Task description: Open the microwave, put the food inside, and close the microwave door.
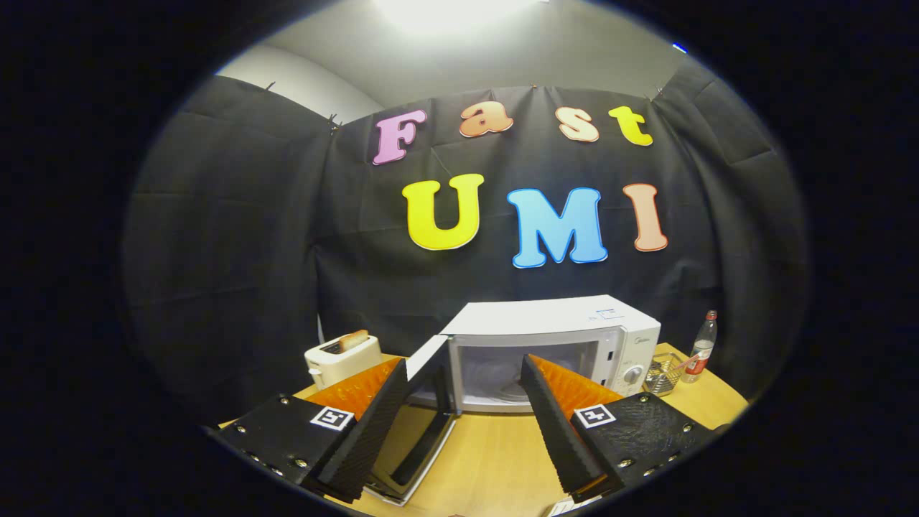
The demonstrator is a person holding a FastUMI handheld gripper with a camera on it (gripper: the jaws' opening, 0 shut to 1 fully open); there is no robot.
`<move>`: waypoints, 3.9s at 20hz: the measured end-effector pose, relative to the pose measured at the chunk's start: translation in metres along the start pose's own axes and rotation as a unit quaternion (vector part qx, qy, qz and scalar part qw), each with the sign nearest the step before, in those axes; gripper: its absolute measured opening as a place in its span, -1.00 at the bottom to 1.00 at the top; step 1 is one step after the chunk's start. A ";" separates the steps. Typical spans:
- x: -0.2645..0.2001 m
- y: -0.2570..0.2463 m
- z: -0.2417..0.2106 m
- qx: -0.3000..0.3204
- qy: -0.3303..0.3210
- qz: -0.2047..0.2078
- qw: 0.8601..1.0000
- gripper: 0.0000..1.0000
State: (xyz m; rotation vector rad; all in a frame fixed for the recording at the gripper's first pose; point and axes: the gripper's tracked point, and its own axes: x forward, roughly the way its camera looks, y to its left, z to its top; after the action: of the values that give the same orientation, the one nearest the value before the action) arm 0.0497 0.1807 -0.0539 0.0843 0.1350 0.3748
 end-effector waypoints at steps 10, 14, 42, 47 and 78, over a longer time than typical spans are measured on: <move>-0.024 0.137 -0.026 -0.009 0.012 0.129 0.992 0.93; -0.032 0.178 -0.049 -0.002 0.031 0.170 0.985 0.88; -0.025 0.079 -0.182 -0.014 0.189 0.112 0.975 -0.98; -0.020 0.037 -0.175 -0.008 0.186 0.082 0.979 -0.98; 0.089 -0.173 -0.149 0.021 0.166 -0.089 0.982 -0.98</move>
State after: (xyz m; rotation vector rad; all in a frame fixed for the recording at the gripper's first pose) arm 0.1720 0.0619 -0.2296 0.0498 0.4779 0.2042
